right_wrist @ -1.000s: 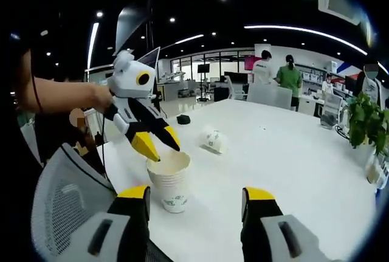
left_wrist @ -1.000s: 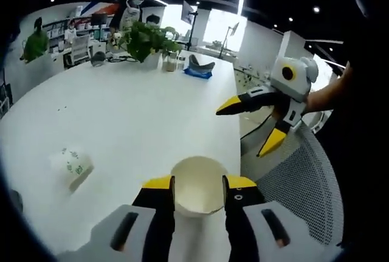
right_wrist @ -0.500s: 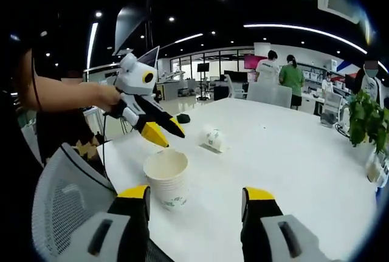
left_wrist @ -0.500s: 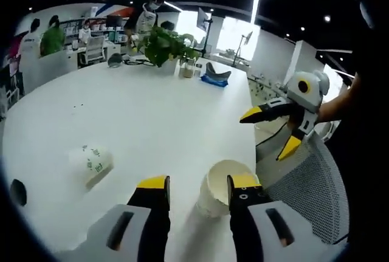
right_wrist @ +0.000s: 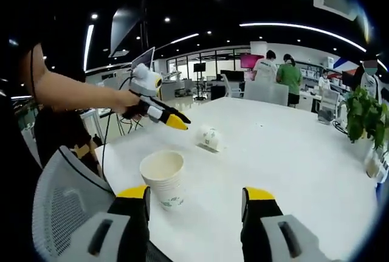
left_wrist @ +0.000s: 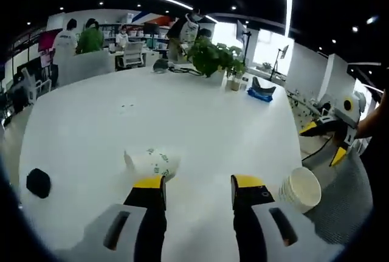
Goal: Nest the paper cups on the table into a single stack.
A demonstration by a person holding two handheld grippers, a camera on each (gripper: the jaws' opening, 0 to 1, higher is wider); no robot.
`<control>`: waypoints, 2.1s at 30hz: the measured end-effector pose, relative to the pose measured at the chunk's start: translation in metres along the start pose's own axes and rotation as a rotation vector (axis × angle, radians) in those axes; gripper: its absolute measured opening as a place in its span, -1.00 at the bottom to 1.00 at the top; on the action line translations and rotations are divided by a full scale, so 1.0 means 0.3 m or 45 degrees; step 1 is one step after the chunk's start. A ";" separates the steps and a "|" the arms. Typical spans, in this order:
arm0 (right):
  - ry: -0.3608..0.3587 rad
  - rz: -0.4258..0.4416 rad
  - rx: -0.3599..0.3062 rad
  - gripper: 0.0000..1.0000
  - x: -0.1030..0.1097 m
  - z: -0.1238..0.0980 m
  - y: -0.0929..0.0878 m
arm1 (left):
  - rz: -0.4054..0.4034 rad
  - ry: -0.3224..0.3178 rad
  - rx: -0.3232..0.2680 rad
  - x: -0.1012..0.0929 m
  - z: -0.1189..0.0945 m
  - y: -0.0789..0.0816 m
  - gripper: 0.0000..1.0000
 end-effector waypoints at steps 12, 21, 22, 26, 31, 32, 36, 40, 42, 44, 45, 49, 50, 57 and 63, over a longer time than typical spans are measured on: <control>-0.013 0.007 0.015 0.21 -0.008 0.004 -0.007 | -0.095 0.050 0.036 0.155 0.073 -0.023 -0.22; -0.018 0.004 0.028 0.20 -0.003 0.004 -0.011 | -0.318 0.025 -0.083 0.213 0.117 -0.020 -0.35; -0.019 0.004 0.031 0.20 -0.003 0.004 -0.012 | -0.378 0.021 -0.127 0.228 0.120 -0.026 -0.40; -0.028 0.010 0.040 0.19 -0.005 0.005 -0.014 | -0.465 0.004 -0.193 0.259 0.131 -0.027 -0.45; -0.051 0.011 0.047 0.18 -0.009 0.005 -0.016 | -0.539 -0.031 -0.242 0.252 0.152 -0.027 -0.60; -0.056 0.010 0.047 0.18 -0.010 0.005 -0.016 | -0.550 -0.038 -0.250 0.236 0.156 -0.025 -0.66; -0.072 0.012 0.050 0.16 -0.015 0.006 -0.017 | -0.587 -0.063 -0.265 0.231 0.164 -0.025 -0.91; -0.085 0.010 0.046 0.16 -0.016 0.005 -0.016 | -0.626 -0.113 -0.309 0.224 0.156 -0.015 -0.97; -0.088 0.007 0.043 0.15 -0.017 0.005 -0.015 | -0.622 -0.137 -0.331 0.194 0.146 -0.001 -1.00; -0.088 0.000 0.041 0.15 -0.015 0.004 -0.015 | -0.605 -0.145 -0.335 0.164 0.139 0.010 -1.00; -0.087 -0.004 0.040 0.15 -0.014 0.004 -0.014 | -0.599 -0.164 -0.330 0.158 0.132 0.013 -1.00; -0.080 -0.026 0.037 0.15 -0.008 0.003 -0.014 | -0.563 -0.185 -0.317 0.121 0.107 0.021 -1.00; -0.079 -0.029 0.036 0.15 -0.007 0.003 -0.013 | -0.557 -0.190 -0.317 0.138 0.094 0.022 -1.00; -0.081 -0.047 0.025 0.14 -0.006 0.001 -0.009 | -0.436 -0.216 -0.314 0.044 0.011 0.070 -1.00; -0.086 -0.067 0.017 0.14 -0.003 -0.001 -0.001 | -0.351 -0.224 -0.338 -0.037 -0.076 0.128 -1.00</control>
Point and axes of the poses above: the point that each gripper's makers call its tool centre point, and the gripper's own axes: z roughly forward along the fingers, x roughly to its left, y roughly out of its top, the point moved 8 cm from there along -z, roughly backward along the fingers, and after that the axes turned 8 degrees about -y, right-handed, at the moved point
